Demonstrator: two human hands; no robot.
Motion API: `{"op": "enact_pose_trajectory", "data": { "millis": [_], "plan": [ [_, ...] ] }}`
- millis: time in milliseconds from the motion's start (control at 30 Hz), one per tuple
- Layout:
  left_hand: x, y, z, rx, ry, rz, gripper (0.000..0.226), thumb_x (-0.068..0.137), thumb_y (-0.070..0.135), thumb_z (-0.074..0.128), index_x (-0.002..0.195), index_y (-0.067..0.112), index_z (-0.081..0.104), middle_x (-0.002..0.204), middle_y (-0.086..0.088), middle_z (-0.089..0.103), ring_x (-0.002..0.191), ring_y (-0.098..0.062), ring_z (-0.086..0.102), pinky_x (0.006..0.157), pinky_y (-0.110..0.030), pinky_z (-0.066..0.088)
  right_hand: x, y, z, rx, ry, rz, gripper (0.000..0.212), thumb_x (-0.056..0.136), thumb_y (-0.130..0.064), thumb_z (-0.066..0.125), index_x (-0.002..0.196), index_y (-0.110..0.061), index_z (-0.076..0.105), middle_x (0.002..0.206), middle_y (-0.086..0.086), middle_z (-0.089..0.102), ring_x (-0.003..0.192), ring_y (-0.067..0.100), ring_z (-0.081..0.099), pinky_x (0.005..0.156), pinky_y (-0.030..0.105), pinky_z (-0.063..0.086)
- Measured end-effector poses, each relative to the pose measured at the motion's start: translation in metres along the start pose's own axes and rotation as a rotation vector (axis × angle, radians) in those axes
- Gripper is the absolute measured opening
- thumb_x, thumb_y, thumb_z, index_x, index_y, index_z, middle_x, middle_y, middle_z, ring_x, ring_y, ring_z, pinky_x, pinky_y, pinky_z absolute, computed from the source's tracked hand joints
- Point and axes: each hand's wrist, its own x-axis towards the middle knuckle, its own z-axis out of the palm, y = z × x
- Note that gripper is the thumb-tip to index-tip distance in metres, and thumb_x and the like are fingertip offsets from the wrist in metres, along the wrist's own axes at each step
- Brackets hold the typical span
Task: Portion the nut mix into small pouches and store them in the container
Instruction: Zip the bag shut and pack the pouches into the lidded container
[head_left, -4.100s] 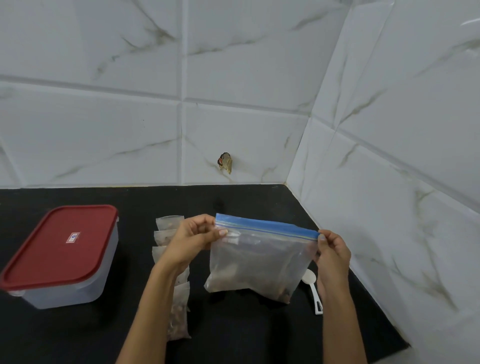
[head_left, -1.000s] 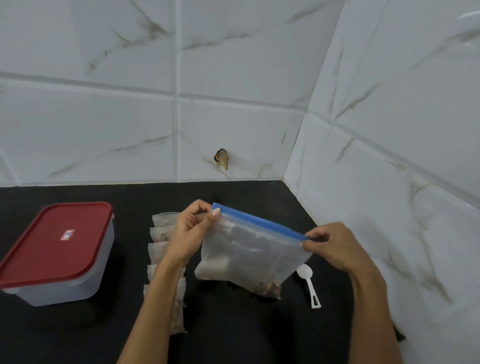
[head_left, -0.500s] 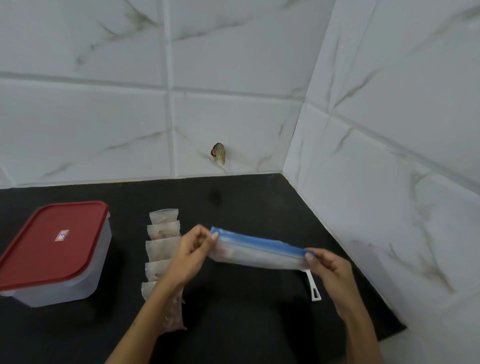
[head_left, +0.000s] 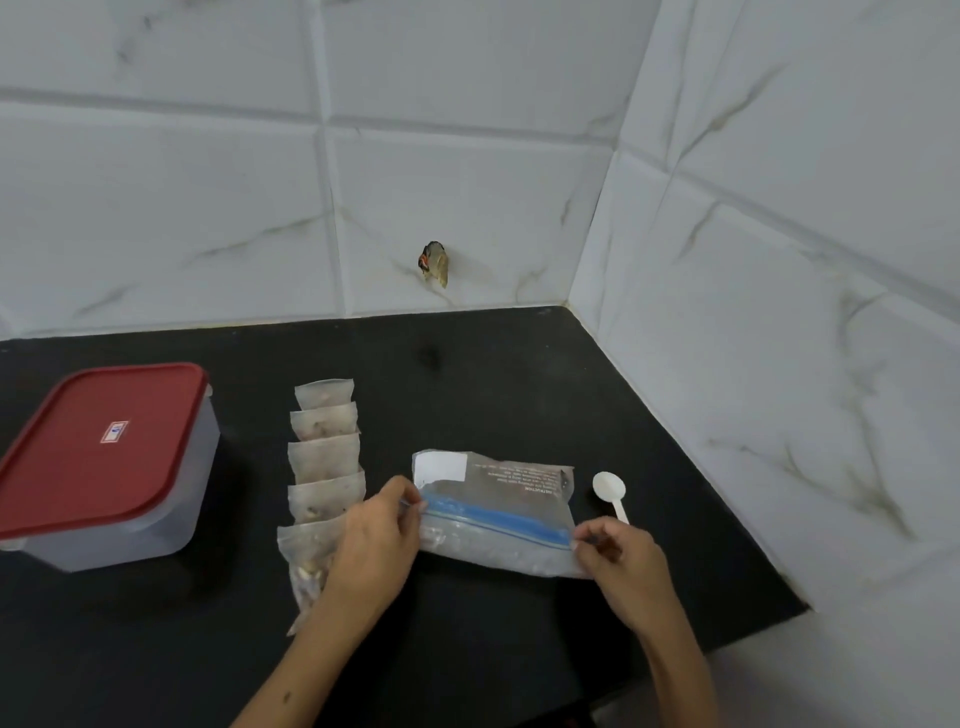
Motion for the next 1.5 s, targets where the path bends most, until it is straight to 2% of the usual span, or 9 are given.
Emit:
{"op": "enact_pose_trajectory", "data": {
  "millis": [233,433,567,767,900,1000,1133,1367,1500],
  "plan": [
    [-0.007,0.005,0.0,0.359,-0.224,0.059,0.072,0.082,0.027,0.073,0.143,0.027,0.036,0.131,0.003,0.042,0.119,-0.009,0.047,0.101,-0.022,0.041,-0.003,-0.01,0.001,-0.228,-0.2,0.008,0.041,0.063,-0.016,0.084,0.092,-0.029,0.058,0.101,-0.012,0.055,0.087,0.001,0.051,0.066,0.009,0.036],
    [-0.008,-0.007,-0.006,0.404,-0.128,0.229,0.037,0.093,0.028,0.057,0.13,0.03,0.054,0.124,0.006,0.034,0.112,-0.005,0.041,0.103,-0.025,0.041,0.0,-0.007,0.003,-0.25,-0.115,-0.081,0.031,0.072,-0.004,0.076,0.092,-0.027,0.069,0.102,-0.008,0.053,0.096,0.005,0.053,0.073,0.003,0.038],
    [0.002,-0.018,-0.014,0.26,-0.201,0.358,0.028,0.091,0.018,0.062,0.117,0.024,0.065,0.144,0.01,0.031,0.131,-0.002,0.035,0.103,-0.005,0.026,0.005,-0.008,0.001,-0.27,-0.06,-0.148,0.021,0.072,-0.009,0.075,0.08,-0.029,0.075,0.11,-0.015,0.05,0.106,0.001,0.049,0.096,0.026,0.041],
    [0.021,-0.024,-0.028,-0.079,-0.329,0.259,0.022,0.089,0.017,0.063,0.096,0.038,0.066,0.114,0.023,0.061,0.103,0.006,0.058,0.092,-0.018,0.049,0.009,-0.017,-0.006,-0.11,-0.039,-0.093,0.022,0.089,-0.012,0.06,0.076,-0.029,0.064,0.086,-0.009,0.062,0.081,0.006,0.058,0.068,0.016,0.046],
    [0.029,-0.022,-0.024,-0.264,-0.246,0.2,0.015,0.092,0.026,0.058,0.101,0.025,0.07,0.112,0.021,0.062,0.1,0.0,0.06,0.084,-0.024,0.053,0.019,-0.021,-0.006,-0.023,-0.067,-0.014,0.014,0.094,-0.013,0.051,0.098,-0.025,0.056,0.101,-0.007,0.056,0.088,0.006,0.057,0.067,0.015,0.048],
    [0.033,-0.014,-0.016,-0.305,-0.184,0.132,0.024,0.095,0.035,0.049,0.094,0.02,0.067,0.084,0.0,0.068,0.071,-0.007,0.063,0.062,-0.02,0.05,0.026,-0.026,-0.005,0.007,-0.052,0.004,0.027,0.095,-0.012,0.049,0.116,-0.029,0.045,0.107,-0.003,0.054,0.093,0.01,0.058,0.077,0.025,0.052],
    [0.044,-0.006,-0.005,-0.238,-0.009,0.075,0.03,0.099,0.035,0.044,0.078,0.018,0.057,0.067,-0.001,0.059,0.06,-0.009,0.054,0.054,-0.018,0.041,0.035,-0.038,0.003,-0.046,-0.03,-0.016,0.039,0.098,-0.013,0.041,0.128,-0.035,0.031,0.084,0.003,0.055,0.073,0.01,0.055,0.06,0.021,0.043],
    [0.061,0.009,0.001,-0.034,0.048,-0.043,0.019,0.097,0.025,0.052,0.113,0.019,0.045,0.096,0.001,0.057,0.079,-0.008,0.055,0.063,-0.018,0.043,0.055,-0.05,0.009,-0.236,-0.034,-0.017,0.019,0.096,-0.011,0.043,0.093,-0.024,0.057,0.091,-0.007,0.057,0.079,0.006,0.053,0.07,0.026,0.047],
    [0.065,0.003,0.007,0.305,0.215,0.271,0.03,0.089,0.011,0.056,0.119,0.014,0.061,0.125,-0.013,0.057,0.111,-0.028,0.056,0.092,-0.038,0.048,0.06,-0.054,0.012,-0.391,-0.04,0.002,0.015,0.094,-0.019,0.049,0.09,-0.026,0.062,0.08,-0.015,0.054,0.078,0.005,0.054,0.069,0.025,0.044]
  ]
}}
